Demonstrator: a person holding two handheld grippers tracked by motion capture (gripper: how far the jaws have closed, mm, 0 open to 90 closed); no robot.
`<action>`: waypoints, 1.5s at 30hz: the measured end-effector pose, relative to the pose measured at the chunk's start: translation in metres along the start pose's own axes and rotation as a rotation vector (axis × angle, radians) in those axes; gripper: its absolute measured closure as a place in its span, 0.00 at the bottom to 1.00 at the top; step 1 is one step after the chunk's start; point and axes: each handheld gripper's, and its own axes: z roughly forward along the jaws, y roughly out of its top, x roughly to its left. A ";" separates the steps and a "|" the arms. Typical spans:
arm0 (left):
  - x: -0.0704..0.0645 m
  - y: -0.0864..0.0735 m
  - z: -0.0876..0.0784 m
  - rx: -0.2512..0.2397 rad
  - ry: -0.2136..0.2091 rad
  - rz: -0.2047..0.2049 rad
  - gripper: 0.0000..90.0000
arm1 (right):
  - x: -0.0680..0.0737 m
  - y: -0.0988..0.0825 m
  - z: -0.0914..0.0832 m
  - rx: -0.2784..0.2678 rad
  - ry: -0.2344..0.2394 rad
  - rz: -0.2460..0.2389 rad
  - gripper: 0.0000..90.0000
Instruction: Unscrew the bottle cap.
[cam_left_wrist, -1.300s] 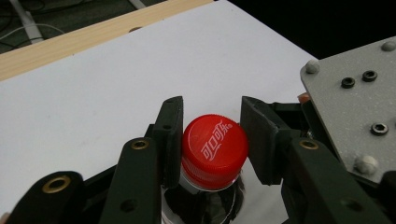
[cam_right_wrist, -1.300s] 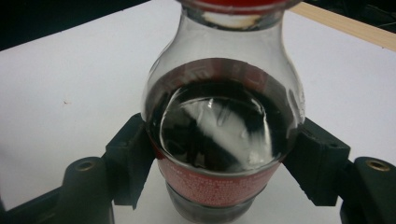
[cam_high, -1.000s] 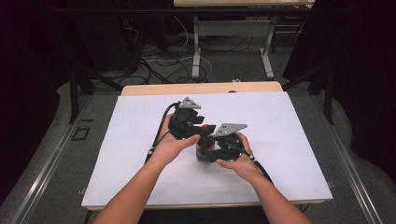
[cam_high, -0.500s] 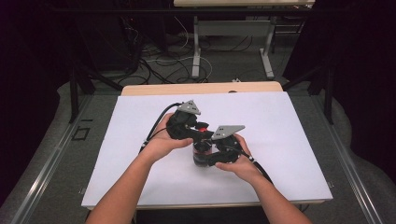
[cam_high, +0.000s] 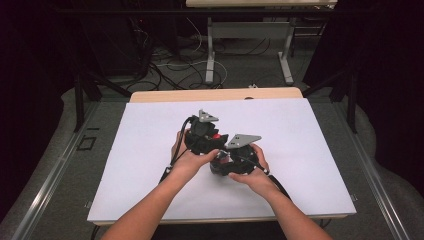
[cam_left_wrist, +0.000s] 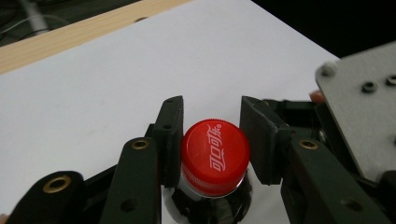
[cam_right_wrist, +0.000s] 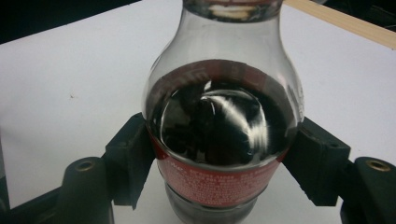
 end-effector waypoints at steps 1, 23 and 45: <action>-0.001 0.000 0.000 -0.001 0.008 -0.006 0.68 | 0.000 0.000 0.000 -0.002 0.001 0.000 0.33; 0.043 0.008 -0.014 0.033 -0.372 0.223 0.56 | 0.001 0.001 0.000 -0.014 0.109 -0.014 0.33; 0.006 0.003 -0.013 0.013 -0.068 0.034 0.69 | 0.005 0.000 0.001 -0.015 0.016 0.003 0.33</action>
